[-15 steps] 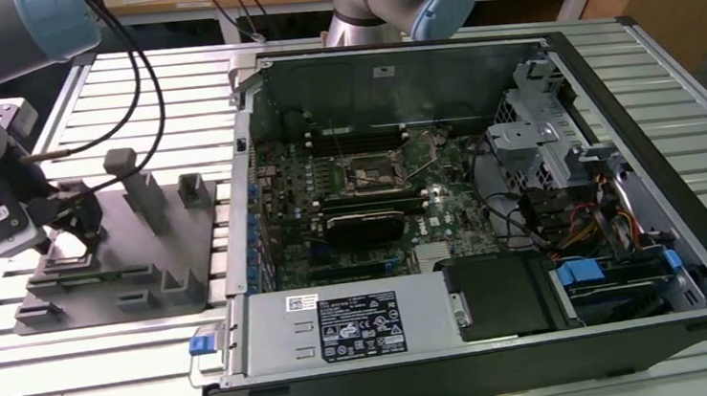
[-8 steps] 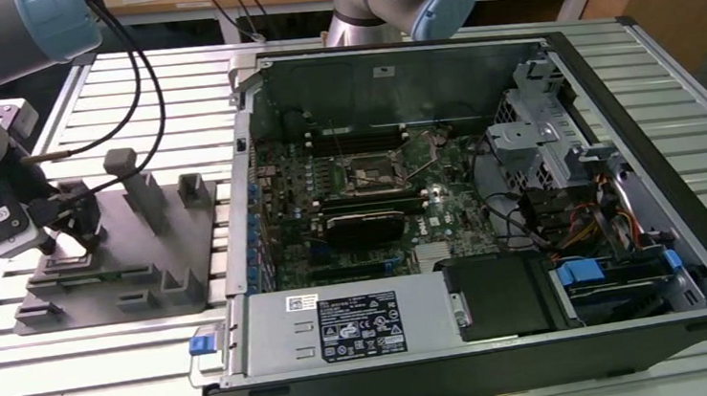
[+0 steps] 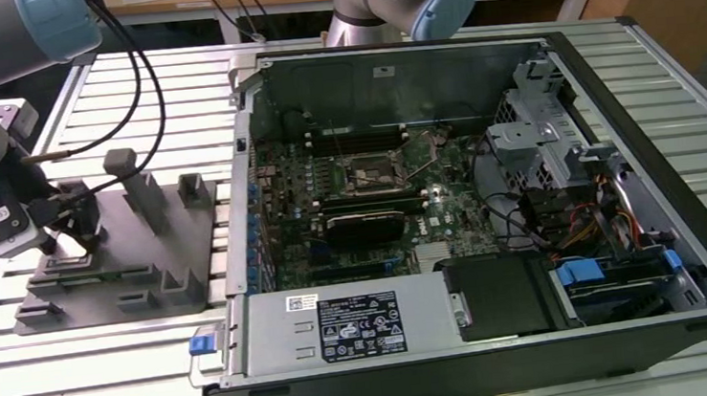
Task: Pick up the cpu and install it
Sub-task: 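Pick up the cpu and move it towards the insertion slot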
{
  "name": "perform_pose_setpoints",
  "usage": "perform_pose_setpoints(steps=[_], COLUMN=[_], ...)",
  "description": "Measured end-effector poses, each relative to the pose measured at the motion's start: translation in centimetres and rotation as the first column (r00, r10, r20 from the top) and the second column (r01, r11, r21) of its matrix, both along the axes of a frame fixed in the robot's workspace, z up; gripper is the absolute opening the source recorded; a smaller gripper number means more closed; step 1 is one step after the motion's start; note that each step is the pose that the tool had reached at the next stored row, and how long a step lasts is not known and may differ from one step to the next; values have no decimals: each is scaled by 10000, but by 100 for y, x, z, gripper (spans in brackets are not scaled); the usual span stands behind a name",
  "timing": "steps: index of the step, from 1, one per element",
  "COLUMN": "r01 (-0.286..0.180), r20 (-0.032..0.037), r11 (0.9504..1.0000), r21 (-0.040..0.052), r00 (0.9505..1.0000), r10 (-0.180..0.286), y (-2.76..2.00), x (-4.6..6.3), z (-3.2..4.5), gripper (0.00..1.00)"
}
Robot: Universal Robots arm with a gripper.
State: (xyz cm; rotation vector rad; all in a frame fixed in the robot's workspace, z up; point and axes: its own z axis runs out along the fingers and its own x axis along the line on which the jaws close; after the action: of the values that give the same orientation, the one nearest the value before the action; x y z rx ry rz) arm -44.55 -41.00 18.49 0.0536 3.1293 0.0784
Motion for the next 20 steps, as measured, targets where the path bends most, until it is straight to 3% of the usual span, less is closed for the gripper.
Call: perform_pose_setpoints(steps=[3,4,12,14,17,20], r01=[1,0,0,0,0,1], r20=[5,3,0,-3,0,1], r11=[10000,10000,10000,10000,10000,10000], r21=[3,2,0,-2,0,1], r00=[10000,10000,10000,10000,10000,10000], r10=[-1,0,0,0,0,-1], y=[1,1,2,2,2,2], x=[1,1,0,0,0,0], z=[5,8,14,12,13,77], gripper=[55,61,61,53,53,53])
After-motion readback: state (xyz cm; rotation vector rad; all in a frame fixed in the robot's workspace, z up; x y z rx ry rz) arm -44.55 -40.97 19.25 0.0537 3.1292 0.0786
